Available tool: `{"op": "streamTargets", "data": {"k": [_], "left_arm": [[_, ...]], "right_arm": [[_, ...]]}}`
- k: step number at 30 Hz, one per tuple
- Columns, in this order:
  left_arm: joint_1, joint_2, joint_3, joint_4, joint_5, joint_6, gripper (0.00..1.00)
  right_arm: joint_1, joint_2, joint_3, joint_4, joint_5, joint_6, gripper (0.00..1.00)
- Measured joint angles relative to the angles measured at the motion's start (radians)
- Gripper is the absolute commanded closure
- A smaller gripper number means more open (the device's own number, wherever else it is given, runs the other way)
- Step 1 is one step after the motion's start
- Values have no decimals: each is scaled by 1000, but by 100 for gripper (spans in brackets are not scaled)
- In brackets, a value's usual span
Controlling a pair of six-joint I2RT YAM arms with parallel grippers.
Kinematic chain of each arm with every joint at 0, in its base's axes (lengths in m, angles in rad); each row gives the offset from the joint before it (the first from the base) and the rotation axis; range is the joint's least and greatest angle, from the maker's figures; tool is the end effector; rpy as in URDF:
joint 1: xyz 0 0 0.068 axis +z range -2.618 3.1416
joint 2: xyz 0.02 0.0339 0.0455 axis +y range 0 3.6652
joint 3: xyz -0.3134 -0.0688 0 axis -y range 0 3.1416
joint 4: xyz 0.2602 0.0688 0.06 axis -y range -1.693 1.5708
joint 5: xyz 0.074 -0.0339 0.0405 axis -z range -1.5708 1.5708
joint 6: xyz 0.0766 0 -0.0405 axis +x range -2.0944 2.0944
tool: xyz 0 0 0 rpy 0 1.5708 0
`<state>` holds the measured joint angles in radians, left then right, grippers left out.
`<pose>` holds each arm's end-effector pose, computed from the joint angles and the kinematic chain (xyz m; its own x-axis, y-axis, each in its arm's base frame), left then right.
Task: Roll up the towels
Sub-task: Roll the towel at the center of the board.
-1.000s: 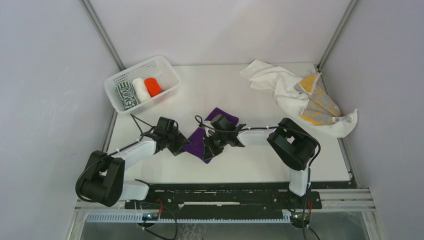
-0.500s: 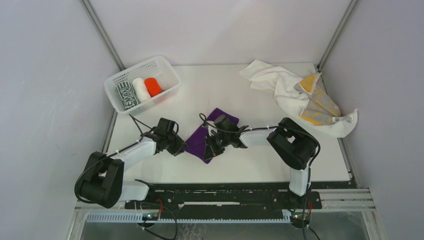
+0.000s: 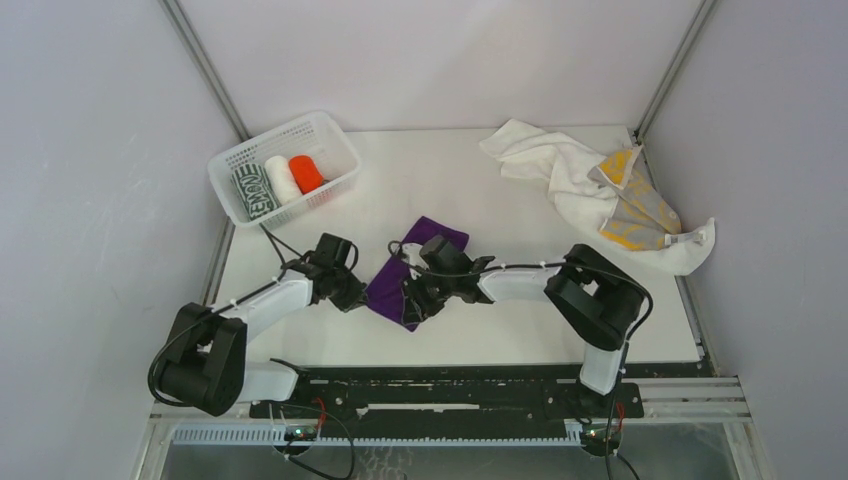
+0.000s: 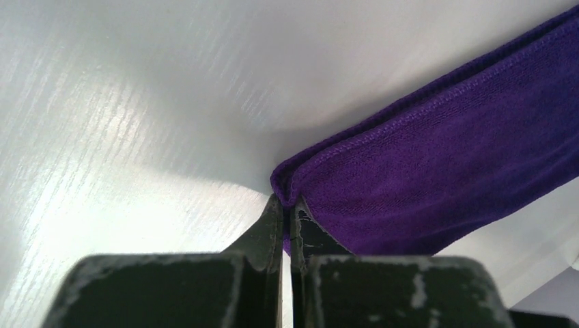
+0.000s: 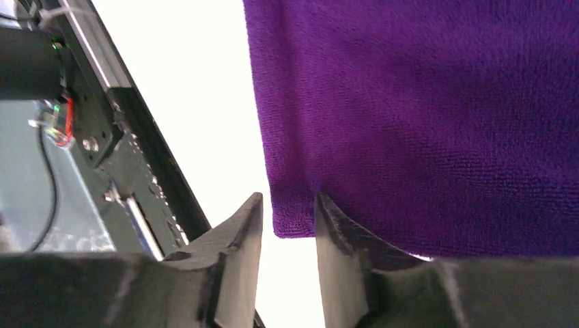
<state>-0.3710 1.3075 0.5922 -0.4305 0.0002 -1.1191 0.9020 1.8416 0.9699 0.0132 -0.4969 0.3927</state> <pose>0.2202 -0.0857 0.1535 -0.6969 -0.6943 -0.1798 -0.6056 0.7040 -0.3710 0.2253 0.3440 0.1480 -0.7714 -0.4336 -0.4657 -0.6361 0.5050 0.5834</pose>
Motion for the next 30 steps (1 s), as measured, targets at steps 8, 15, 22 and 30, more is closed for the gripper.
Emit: {"op": "streamTargets", "data": {"k": [8,15,22,30], "left_arm": [[0,1,40,-73,1,15,100],[0,1,40,-97,2,16,100],[0,3,40,-104,2,16,100],[0,19,48,-108,4,16,100]], "right_arm": [[126,-66,66,-69,221,-199,47],[191,-34,115,-96,336,-301,53],[208,14,131,-160,366,-346,56],[226,25,156,-216,392,-381,57]]}}
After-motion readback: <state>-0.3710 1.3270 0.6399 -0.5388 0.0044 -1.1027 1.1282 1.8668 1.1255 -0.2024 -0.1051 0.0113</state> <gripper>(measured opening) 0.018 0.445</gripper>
